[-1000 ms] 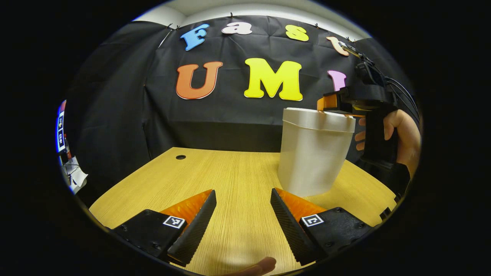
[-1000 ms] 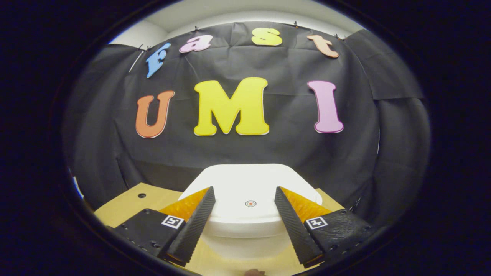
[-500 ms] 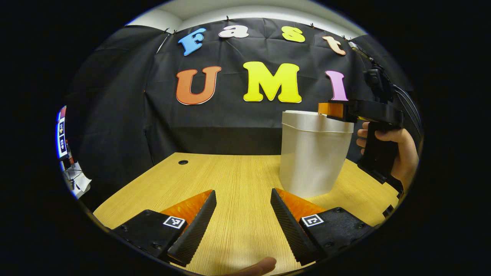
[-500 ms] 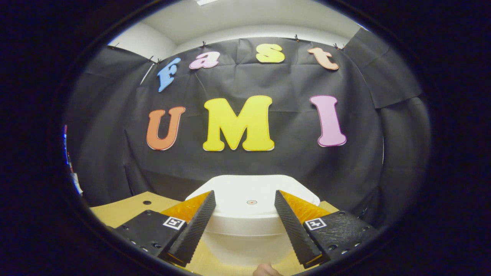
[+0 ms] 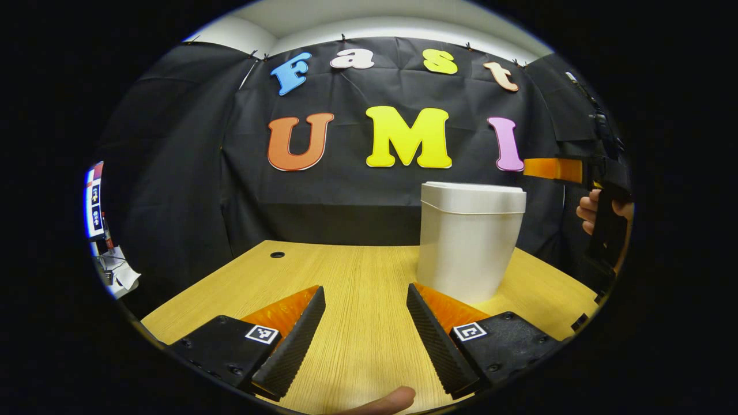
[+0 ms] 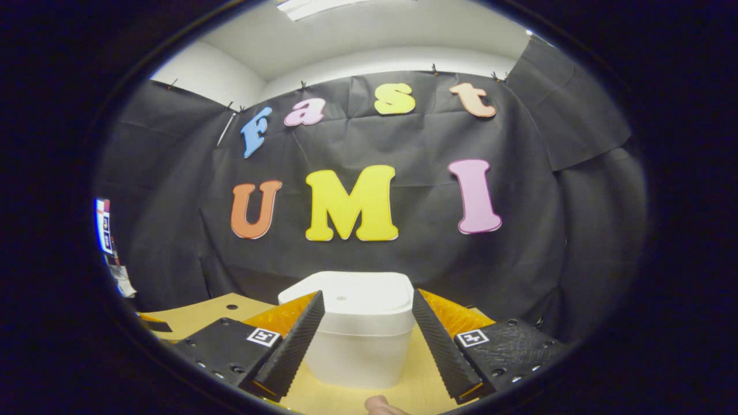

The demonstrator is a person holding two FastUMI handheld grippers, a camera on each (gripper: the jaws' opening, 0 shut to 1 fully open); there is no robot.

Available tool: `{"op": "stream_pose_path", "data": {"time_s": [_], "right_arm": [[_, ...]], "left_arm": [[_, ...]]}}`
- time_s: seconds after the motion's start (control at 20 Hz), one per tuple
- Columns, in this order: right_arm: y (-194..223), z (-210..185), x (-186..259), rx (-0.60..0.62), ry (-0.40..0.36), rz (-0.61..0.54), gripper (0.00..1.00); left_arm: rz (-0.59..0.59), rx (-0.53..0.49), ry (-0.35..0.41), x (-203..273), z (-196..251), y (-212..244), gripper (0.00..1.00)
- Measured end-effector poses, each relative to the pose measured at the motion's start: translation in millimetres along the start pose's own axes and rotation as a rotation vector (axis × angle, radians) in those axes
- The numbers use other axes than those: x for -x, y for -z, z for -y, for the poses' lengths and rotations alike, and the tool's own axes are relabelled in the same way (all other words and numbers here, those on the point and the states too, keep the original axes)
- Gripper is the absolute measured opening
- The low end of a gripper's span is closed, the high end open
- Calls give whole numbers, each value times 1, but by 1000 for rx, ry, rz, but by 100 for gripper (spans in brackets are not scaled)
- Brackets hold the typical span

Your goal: Press the lid of the desktop garbage bin to open it, pick up the crumpled paper on the desktop and throw it into the bin, then pick up the pop can on the desktop and drop it into the bin, and finally close the garbage bin lid.

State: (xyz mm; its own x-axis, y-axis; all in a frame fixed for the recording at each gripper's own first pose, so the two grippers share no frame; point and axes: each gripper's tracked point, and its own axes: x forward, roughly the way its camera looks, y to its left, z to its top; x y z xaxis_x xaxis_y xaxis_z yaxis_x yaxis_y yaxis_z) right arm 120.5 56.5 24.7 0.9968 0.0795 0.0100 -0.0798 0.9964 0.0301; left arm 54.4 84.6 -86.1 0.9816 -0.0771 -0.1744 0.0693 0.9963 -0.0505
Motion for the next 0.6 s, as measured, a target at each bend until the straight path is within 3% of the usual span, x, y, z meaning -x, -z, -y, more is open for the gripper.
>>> {"op": "stream_pose_path", "data": {"time_s": [0.15,0.3,0.45,0.6], "right_arm": [[-35,35,22,76,65,110,95],[-53,43,53,125,70,187,96],[-40,38,80,125,49,171,95],[1,34,98,132,51,92,95]], "left_arm": [[31,14,-17,8,-3,-11,94],[66,-4,-47,16,-9,-21,94],[87,11,-58,18,-7,-26,94],[89,18,-47,20,0,-25,94]]}}
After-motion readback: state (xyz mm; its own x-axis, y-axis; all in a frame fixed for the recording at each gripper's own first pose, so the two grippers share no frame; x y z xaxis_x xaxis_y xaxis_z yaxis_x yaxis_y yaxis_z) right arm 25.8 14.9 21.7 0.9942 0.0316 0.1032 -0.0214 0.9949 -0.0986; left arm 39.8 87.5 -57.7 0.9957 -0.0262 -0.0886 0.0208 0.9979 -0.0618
